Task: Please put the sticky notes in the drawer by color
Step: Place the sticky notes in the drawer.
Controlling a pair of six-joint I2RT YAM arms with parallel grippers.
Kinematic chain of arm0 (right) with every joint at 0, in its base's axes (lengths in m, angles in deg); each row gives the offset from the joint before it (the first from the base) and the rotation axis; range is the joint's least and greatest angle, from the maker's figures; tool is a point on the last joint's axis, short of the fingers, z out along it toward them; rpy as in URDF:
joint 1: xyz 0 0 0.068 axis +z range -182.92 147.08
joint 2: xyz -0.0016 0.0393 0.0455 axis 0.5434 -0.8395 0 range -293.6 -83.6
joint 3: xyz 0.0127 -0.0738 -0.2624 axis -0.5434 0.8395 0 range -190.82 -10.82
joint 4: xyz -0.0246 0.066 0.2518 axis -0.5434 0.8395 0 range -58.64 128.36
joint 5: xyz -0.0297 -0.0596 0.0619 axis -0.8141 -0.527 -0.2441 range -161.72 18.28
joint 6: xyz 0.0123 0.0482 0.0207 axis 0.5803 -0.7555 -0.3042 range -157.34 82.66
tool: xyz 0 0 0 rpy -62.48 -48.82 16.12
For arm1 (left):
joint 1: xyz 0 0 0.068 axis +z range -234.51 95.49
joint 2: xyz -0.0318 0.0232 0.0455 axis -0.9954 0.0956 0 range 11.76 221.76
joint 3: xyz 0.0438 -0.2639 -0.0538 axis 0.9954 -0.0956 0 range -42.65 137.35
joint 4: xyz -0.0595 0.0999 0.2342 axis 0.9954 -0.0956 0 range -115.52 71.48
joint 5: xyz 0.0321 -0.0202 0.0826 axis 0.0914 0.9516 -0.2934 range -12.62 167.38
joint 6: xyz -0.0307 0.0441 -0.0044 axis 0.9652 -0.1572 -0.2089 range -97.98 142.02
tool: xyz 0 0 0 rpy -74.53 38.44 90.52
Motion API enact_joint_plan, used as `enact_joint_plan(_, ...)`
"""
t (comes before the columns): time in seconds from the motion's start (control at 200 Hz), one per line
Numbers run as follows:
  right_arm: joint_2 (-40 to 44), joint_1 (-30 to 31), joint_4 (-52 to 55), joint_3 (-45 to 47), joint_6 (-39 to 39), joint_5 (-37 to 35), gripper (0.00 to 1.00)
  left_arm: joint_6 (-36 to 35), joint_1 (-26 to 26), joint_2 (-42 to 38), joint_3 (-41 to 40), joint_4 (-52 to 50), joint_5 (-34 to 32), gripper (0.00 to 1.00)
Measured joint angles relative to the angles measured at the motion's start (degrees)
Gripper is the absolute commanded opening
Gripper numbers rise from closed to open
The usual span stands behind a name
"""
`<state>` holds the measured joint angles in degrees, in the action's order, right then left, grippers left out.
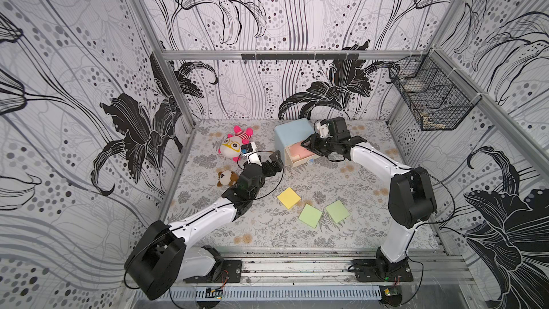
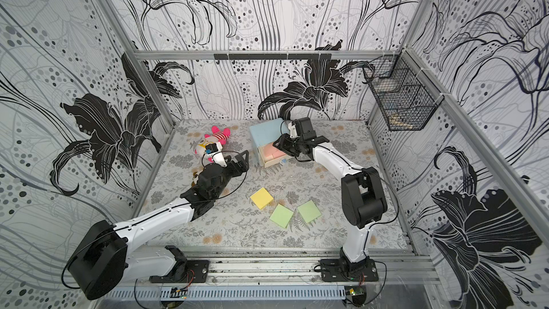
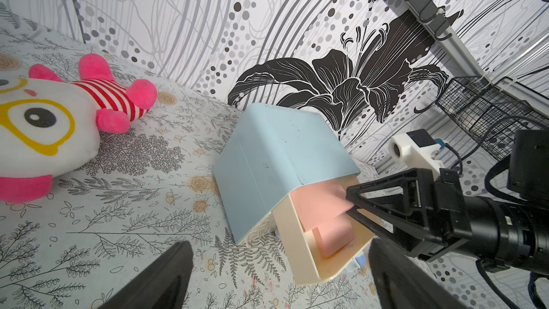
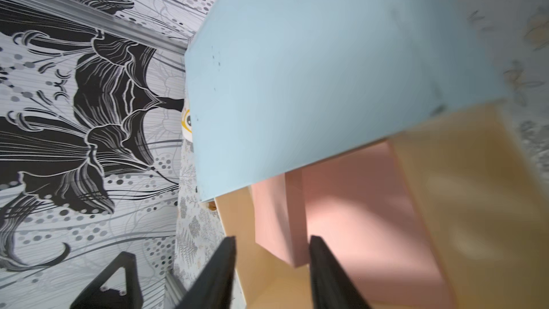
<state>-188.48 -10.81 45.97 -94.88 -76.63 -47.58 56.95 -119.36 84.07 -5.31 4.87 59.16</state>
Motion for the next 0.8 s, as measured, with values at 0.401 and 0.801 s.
enact_joint_plan(0.401, 11.17, 0.00, 0.76, 7.63, 6.08, -9.68, 0.71, 2.80, 1.73, 4.39, 5.51, -2.62, 0.44, 0.97)
enact_joint_plan(0.801, 27.56, 0.00, -10.19, 31.43, 11.32, -12.94, 0.57, 5.64, 4.70, 24.44, 30.84, -14.60, 5.16, 0.95)
